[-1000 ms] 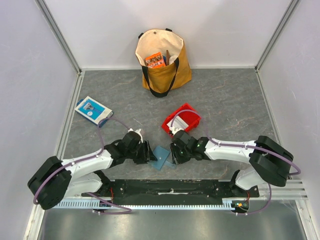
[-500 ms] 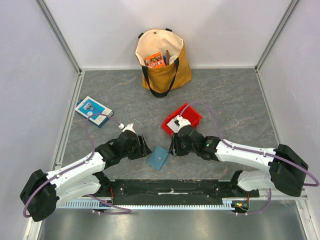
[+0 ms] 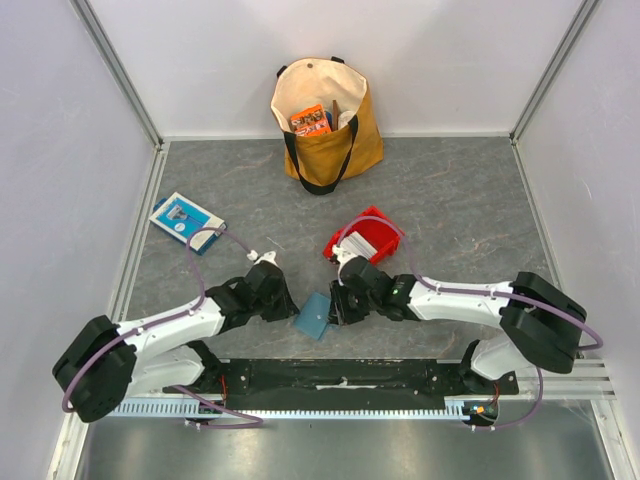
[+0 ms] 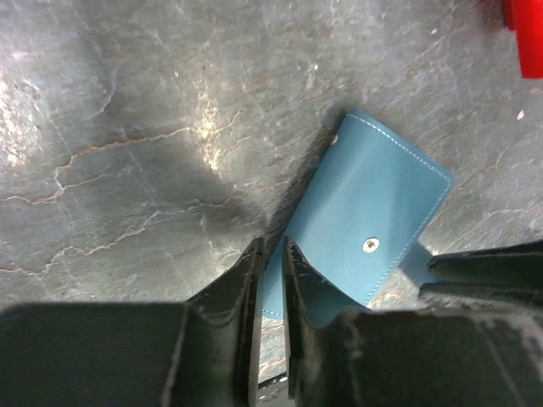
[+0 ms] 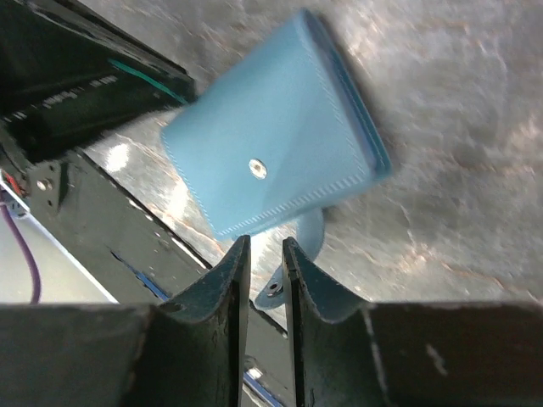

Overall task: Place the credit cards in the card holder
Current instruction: Open the card holder at the corner of the board, then pick up the credit card from the storage box.

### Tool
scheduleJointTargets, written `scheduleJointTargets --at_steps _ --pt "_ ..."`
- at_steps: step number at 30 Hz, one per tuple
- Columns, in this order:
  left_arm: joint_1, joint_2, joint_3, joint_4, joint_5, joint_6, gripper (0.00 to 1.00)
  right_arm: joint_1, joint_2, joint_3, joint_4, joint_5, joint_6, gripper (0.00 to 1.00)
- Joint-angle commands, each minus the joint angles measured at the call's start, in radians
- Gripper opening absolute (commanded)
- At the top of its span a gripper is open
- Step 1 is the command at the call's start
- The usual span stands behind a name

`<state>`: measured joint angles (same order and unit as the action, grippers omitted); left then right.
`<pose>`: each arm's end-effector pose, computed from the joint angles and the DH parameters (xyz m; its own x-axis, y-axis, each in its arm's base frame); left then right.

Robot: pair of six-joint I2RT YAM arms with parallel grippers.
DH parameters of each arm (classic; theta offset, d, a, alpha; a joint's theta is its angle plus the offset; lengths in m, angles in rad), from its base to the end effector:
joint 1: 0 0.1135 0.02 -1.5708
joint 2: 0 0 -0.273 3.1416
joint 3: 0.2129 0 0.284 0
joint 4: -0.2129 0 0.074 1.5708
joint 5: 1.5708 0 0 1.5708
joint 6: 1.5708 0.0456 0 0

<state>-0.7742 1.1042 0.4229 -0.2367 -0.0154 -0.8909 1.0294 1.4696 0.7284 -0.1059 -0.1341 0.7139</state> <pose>0.1601 -0.1556 0.1341 -0.8955 -0.2118 -0.3914 -0.0064 0.8855 -0.4647 0.1579 0.2745 0.1526 -0.8779 -0.2006 -0.4349 -0.4235 0.7492 0.5093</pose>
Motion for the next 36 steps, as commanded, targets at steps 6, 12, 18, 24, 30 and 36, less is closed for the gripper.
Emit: scheduleJointTargets --at_steps 6,12,18,24,30,36 --pt "-0.097 -0.026 -0.088 0.077 -0.014 -0.134 0.11 0.001 -0.020 -0.077 -0.075 0.045 -0.019 0.27" --pt "-0.183 -0.062 -0.075 0.034 -0.099 -0.243 0.10 -0.014 -0.031 -0.006 -0.181 0.186 -0.088 0.27" --pt "-0.183 -0.174 0.019 -0.124 -0.250 -0.206 0.31 -0.144 -0.247 0.118 -0.224 0.200 -0.237 0.42" --pt "-0.156 -0.112 0.163 -0.066 -0.281 -0.027 0.69 -0.317 -0.166 0.308 -0.271 0.166 -0.393 0.58" --pt "0.005 0.103 0.293 0.048 -0.040 0.064 0.97 -0.462 0.006 0.451 -0.284 0.021 -0.464 0.81" --pt "0.104 0.230 0.295 0.232 0.173 0.043 0.98 -0.515 0.135 0.511 -0.281 -0.099 -0.492 0.86"
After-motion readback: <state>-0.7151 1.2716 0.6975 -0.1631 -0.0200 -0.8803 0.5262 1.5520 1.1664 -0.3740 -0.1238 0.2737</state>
